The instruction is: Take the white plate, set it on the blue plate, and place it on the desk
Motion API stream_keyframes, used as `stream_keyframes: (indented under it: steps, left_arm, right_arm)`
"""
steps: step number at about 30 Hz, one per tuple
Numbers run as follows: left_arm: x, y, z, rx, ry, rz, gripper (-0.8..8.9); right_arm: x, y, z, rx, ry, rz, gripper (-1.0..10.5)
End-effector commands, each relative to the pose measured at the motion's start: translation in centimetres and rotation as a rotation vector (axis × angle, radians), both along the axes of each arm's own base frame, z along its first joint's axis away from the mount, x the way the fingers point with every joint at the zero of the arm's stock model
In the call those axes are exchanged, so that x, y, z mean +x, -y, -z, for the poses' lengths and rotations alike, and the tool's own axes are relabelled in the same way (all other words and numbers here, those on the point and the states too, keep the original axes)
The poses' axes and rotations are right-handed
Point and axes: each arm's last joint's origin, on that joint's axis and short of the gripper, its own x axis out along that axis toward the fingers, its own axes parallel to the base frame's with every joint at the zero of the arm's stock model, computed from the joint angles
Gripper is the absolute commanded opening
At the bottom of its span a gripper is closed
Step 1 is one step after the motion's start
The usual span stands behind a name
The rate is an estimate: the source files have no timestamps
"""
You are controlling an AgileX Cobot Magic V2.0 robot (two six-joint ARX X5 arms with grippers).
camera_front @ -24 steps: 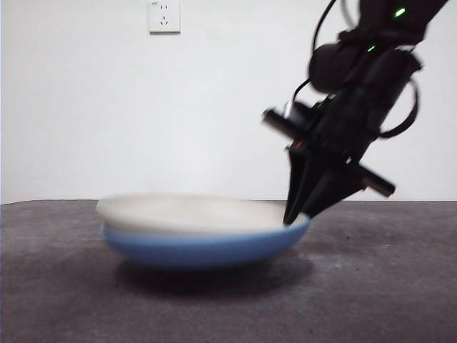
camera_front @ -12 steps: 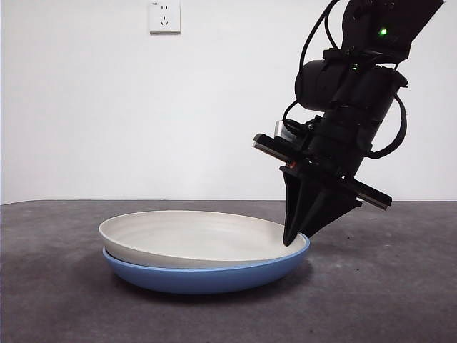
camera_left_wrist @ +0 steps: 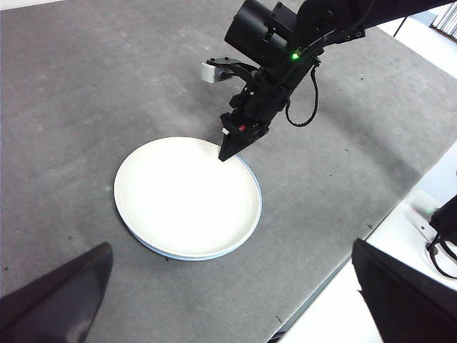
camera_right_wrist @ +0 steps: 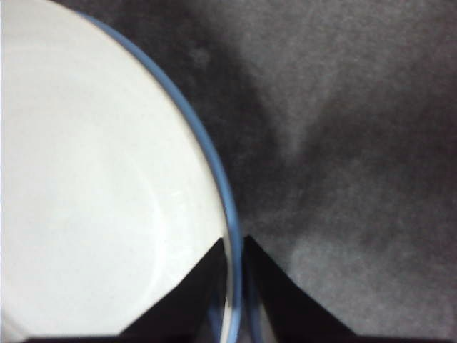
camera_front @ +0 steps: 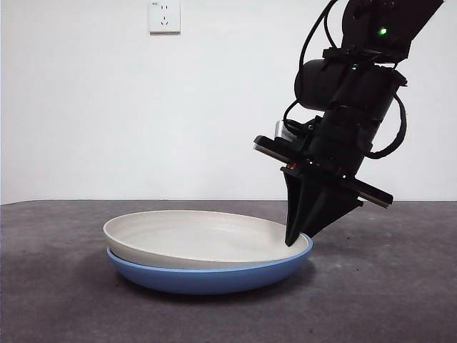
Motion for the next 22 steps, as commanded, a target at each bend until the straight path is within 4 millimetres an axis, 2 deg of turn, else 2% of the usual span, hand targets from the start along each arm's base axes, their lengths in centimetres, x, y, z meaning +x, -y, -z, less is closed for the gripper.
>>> stream_keyframes:
  steps: [1, 3, 4, 8, 11, 16, 19, 22]
  left_arm:
    - [-0.1, 0.0, -0.3, -0.009, 0.018, 0.004, 6.58]
    - [-0.1, 0.0, -0.3, -0.006, 0.011, 0.004, 6.58]
    - [-0.1, 0.0, -0.2, -0.004, 0.007, 0.004, 6.58]
    - [-0.2, -0.1, -0.1, 0.002, -0.007, 0.003, 6.58]
    - [-0.3, -0.1, 0.0, 0.013, -0.023, 0.002, 6.58]
    - [-0.3, -0.2, 0.2, 0.023, -0.045, 0.0, 6.58]
    - [-0.3, -0.2, 0.2, 0.023, -0.044, 0.0, 6.58]
    - [-0.3, -0.2, 0.2, 0.023, -0.044, 0.0, 6.58]
  right_arm:
    - [0.4, -0.2, -0.3, -0.035, 0.031, 0.006, 2.2]
    - [0.1, 0.1, -1.2, -0.051, 0.057, -0.004, 3.8]
    - [-0.1, 0.2, -1.7, -0.059, 0.072, -0.007, 4.2]
    - [-1.7, 1.1, -5.1, -0.101, 0.144, -0.006, 4.8]
    - [-3.6, 2.1, -8.3, -0.118, 0.205, -0.001, 5.1]
    - [-9.0, 4.6, -14.4, -0.083, 0.318, -0.017, 5.5]
    - [-13.1, 6.2, -17.2, -0.056, 0.383, -0.034, 5.5]
    - [-17.3, 8.0, -19.1, -0.033, 0.425, -0.048, 5.5]
